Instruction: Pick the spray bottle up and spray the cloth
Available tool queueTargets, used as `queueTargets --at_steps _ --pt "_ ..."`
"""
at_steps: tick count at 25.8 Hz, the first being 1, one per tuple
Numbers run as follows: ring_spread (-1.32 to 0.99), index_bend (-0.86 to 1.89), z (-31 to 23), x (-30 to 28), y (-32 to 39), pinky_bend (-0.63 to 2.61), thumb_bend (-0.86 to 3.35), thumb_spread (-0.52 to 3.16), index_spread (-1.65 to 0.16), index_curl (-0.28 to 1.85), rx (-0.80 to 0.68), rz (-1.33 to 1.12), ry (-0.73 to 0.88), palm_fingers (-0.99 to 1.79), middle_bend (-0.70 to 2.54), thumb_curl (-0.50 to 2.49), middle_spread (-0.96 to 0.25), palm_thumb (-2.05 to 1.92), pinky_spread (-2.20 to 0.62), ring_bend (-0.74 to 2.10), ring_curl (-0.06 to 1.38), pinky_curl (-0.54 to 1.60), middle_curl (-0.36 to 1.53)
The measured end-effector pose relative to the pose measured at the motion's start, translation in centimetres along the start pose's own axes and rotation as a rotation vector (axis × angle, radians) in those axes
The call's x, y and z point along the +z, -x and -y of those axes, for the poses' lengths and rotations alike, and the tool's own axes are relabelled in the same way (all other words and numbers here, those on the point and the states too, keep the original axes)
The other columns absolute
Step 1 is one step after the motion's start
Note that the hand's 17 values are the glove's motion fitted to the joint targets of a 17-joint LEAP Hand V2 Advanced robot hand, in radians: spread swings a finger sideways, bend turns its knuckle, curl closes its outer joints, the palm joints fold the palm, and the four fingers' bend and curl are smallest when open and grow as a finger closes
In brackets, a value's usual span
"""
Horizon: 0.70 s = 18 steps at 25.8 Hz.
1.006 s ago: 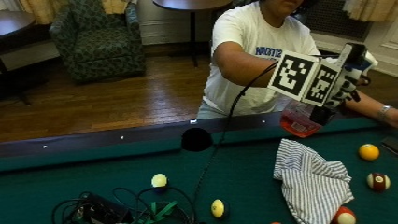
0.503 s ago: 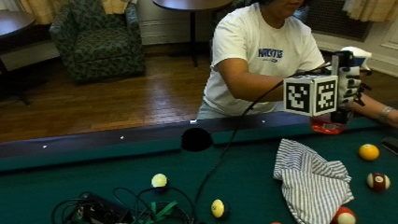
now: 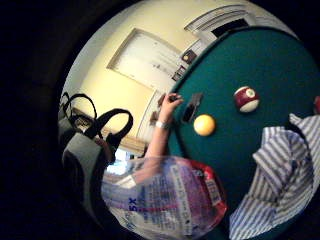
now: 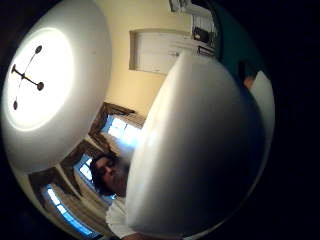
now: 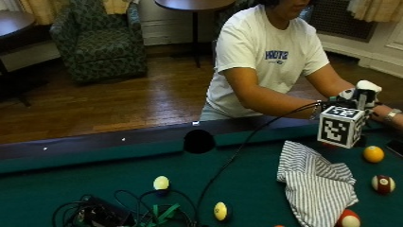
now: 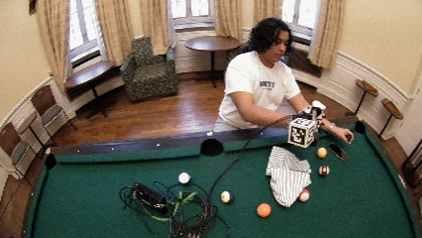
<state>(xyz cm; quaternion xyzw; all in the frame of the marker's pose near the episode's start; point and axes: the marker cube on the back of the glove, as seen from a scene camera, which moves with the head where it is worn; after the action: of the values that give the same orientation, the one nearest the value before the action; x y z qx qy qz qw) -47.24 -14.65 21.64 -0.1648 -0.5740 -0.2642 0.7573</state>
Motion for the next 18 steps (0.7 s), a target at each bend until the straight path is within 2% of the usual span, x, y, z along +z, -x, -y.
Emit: queueTargets --at_steps 6,18 --pt "-0.2 0.29 0.2 3.6 -4.0 0.41 -0.03 0.26 -0.28 0.6 0.006 -0.039 -0.021 1.38 0.61 0.81 -0.23 0.9 -0.3 0.69 0.46 0.4 0.52" --pt "-0.2 0.29 1.3 4.8 -5.0 0.41 -0.03 0.26 -0.28 0.6 -0.068 -0.008 -0.079 1.39 0.6 0.82 -0.24 0.9 -0.3 0.69 0.46 0.4 0.52"
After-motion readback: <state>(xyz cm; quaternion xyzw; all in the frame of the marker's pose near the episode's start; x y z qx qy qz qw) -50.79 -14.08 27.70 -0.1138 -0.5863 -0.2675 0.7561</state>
